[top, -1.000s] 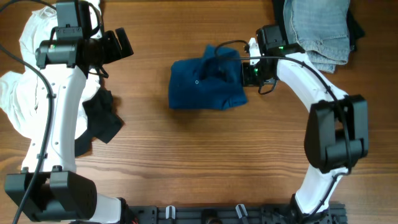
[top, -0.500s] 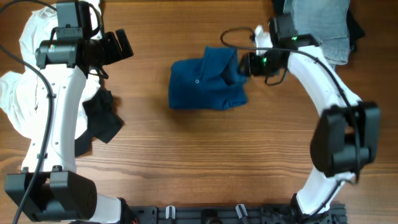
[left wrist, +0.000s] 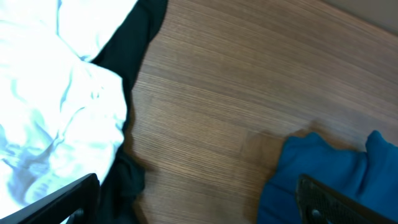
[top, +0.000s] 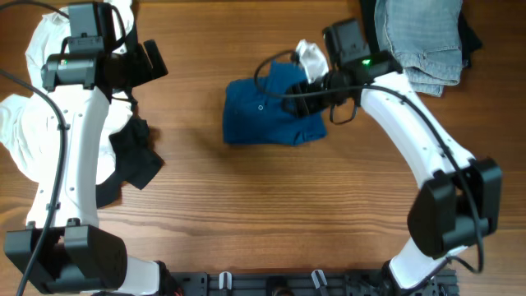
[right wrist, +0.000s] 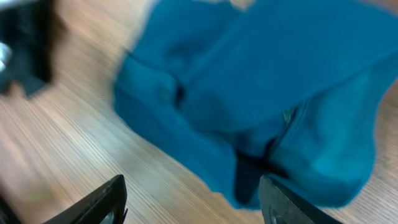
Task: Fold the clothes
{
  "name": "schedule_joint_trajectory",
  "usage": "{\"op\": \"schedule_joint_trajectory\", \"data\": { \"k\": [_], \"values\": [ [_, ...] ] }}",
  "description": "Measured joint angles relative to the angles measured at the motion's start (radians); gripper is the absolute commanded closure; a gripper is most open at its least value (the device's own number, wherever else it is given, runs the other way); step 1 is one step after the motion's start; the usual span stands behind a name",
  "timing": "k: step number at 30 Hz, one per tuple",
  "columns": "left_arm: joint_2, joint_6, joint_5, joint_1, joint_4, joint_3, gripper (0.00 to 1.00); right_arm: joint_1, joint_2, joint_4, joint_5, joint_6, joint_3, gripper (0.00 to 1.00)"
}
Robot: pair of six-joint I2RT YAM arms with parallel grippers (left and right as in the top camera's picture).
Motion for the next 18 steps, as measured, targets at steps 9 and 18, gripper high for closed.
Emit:
{"op": "schedule_joint_trajectory", "data": {
  "k": [9, 18],
  "values": [
    [0.0, 0.0, -0.007, 0.026, -0.017, 0.0, 0.0, -0.003, 0.05, 0.105, 0.022, -0.107, -0.077, 0.42],
    [0.0, 0.006, -0.006, 0.026, -0.017, 0.0, 0.0, -0.003, 0.064, 0.121, 0.021, -0.166, -0.077, 0.76]
  ]
}}
